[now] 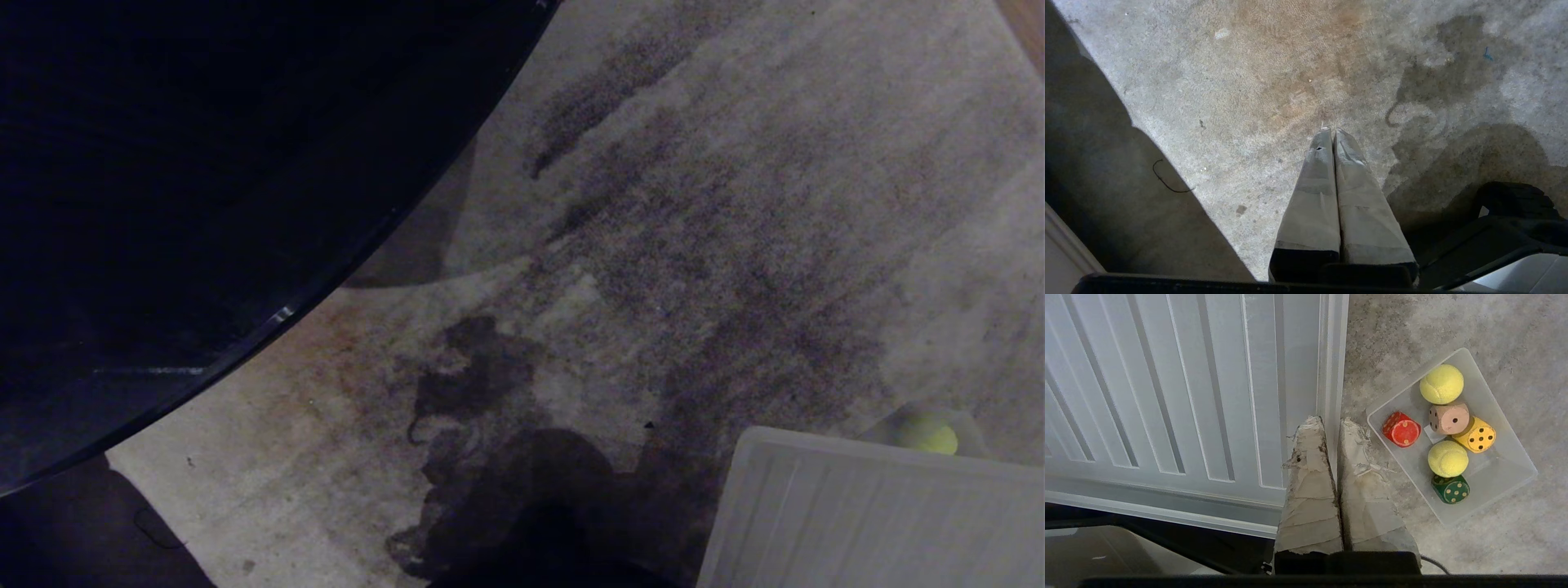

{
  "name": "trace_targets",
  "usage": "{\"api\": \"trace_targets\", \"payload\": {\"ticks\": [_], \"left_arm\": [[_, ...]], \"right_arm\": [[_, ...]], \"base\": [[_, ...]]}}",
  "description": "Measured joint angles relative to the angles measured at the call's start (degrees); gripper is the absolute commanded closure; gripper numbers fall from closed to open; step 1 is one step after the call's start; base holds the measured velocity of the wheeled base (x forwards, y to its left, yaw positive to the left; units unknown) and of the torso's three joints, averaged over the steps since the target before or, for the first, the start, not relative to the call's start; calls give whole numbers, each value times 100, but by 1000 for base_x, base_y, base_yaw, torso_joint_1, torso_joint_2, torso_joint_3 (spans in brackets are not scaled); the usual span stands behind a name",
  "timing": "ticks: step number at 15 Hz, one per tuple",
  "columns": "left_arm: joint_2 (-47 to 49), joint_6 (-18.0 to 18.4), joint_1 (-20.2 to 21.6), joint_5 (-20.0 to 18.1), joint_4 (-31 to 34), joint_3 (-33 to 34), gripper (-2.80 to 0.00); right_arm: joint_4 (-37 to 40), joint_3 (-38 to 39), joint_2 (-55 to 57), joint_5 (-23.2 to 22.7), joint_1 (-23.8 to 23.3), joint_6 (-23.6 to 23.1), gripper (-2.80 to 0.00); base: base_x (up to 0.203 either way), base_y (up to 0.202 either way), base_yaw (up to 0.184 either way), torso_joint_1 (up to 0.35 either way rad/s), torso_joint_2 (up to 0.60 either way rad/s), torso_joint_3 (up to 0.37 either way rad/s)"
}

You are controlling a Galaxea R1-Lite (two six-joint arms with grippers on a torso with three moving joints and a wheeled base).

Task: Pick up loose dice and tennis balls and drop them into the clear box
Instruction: Close the lid

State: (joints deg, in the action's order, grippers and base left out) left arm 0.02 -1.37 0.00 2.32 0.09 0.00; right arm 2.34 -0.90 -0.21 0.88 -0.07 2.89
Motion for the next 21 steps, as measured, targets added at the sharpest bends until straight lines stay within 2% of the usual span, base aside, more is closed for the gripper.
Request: {"api": "trace_targets", "payload": {"ticks": [7, 10, 21], "left_arm": [[0, -41, 0, 7, -2, 0, 0], [0, -266, 0, 20, -9, 0, 0], [0, -201, 0, -1, -20, 0, 0]], "right_arm": [[0, 0, 0, 0, -4, 0, 0], [2, 2, 2, 0, -2, 0, 0], [0, 0, 5, 0, 0, -2, 0]], "base": [[0, 0, 0, 0, 0, 0], [0, 0, 0, 0, 0, 0], [0, 0, 0, 0, 0, 0]]}}
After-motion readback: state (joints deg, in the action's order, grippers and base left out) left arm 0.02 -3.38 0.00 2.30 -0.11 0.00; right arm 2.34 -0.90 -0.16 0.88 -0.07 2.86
